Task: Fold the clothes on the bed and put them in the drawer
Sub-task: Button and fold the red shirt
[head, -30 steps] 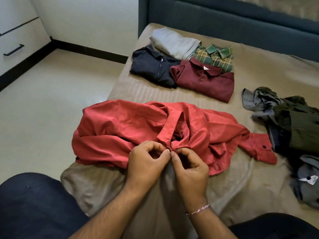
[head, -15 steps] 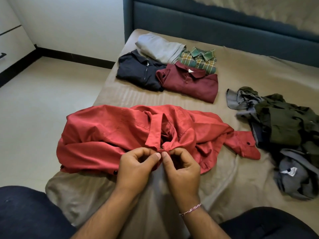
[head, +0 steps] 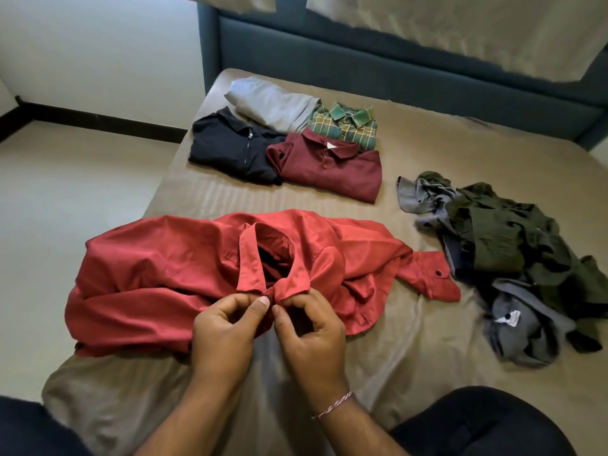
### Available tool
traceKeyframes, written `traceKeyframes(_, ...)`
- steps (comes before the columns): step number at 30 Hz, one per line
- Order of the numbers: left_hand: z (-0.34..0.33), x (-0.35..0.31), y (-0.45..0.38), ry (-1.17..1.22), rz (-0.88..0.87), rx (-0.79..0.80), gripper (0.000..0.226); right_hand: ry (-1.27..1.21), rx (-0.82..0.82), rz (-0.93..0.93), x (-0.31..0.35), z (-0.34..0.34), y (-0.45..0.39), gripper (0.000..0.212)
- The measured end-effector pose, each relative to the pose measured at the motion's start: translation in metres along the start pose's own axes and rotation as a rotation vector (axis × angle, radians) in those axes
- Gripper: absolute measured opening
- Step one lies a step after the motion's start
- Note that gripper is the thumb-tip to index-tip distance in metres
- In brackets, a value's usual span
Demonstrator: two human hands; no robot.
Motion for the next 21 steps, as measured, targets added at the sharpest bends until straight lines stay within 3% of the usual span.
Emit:
traceKeyframes(12, 0.0, 0.001, -0.003, -0.039, -0.006, 0.049, 0.011, -0.209, 0.009, -0.161, -0.013, -0.005, 0.003, 0.011)
traceKeyframes(16, 0.0, -0.001, -0.005, -0.042, 0.006, 0.094, 0.017, -0.267, 0.044, -0.222, -0.018, -0.005, 0.002, 0.001)
traceKeyframes(21, -0.001, 0.0, -0.006, -0.054, 0.006, 0.151, 0.018, -0.395, 0.075, -0.34, -0.022, -0.005, 0.001, 0.016)
Point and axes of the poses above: each hand's wrist, its own y-axis away from the middle knuckle, its own z-axis out of the back of the hand, x = y × z, the point moved 4 cm from there along -y, towards the middle knuckle, and after that the axes turned 8 degrees about -y, right-handed, at the moved point
